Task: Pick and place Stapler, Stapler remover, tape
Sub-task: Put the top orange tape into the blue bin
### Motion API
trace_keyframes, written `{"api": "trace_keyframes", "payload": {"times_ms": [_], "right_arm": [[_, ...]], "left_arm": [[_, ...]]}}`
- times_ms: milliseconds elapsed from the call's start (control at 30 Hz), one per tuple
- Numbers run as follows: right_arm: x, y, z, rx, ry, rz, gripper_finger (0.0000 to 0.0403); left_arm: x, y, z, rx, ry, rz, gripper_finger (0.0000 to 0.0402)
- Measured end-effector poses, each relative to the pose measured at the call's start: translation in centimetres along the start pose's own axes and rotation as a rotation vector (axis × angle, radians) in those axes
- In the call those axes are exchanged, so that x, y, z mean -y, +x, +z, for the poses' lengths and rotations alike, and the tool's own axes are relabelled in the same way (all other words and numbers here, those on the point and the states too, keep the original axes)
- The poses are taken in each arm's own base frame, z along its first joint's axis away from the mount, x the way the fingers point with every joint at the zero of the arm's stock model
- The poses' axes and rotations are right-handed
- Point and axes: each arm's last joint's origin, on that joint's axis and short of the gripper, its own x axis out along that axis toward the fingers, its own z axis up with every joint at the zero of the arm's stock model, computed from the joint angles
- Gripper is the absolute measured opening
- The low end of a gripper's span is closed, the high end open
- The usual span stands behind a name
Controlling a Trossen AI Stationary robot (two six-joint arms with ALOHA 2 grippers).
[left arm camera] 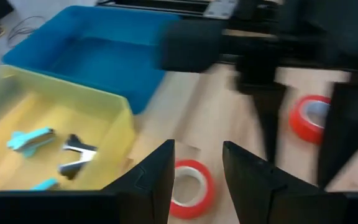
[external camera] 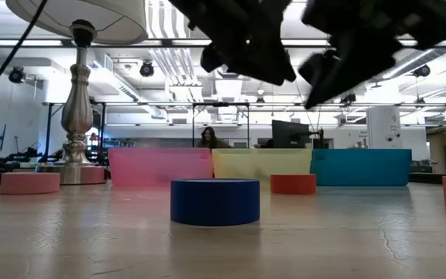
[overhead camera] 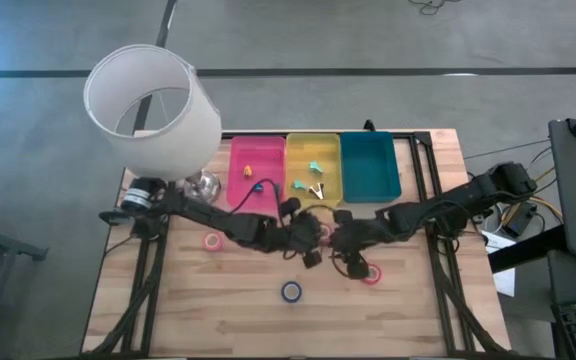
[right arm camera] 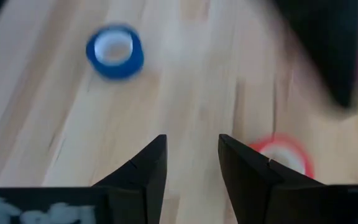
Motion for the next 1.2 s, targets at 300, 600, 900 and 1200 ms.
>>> {"api": "trace_keyframes", "payload": {"times_ms": [300,600,900,1200], "right_arm": [[0.3,1.1,0.1,0.027,-0.033,-0.011,0.0138],[2.3,4.3,-1.2,-0.081,0.018,-0.135,0.0148],[3.7,5.8,-2.2,-0.138,0.137,-0.24,0.0146],[3.8,7.1,-3.1,-0.189,0.153,-0.249,0.0143]], "left_arm": [[3.5,-2.5,-1.1,0.0,0.054,-0.065,0.0135],[5.4,-6.7,-2.9,-0.121,0.182,-0.103,0.0135],[5.2,-9.6,-6.2,-0.156,0.245,-0.132,0.0135],[1.7,-10.3,-11.1,0.005,0.027,-0.185,0.0135]]}}
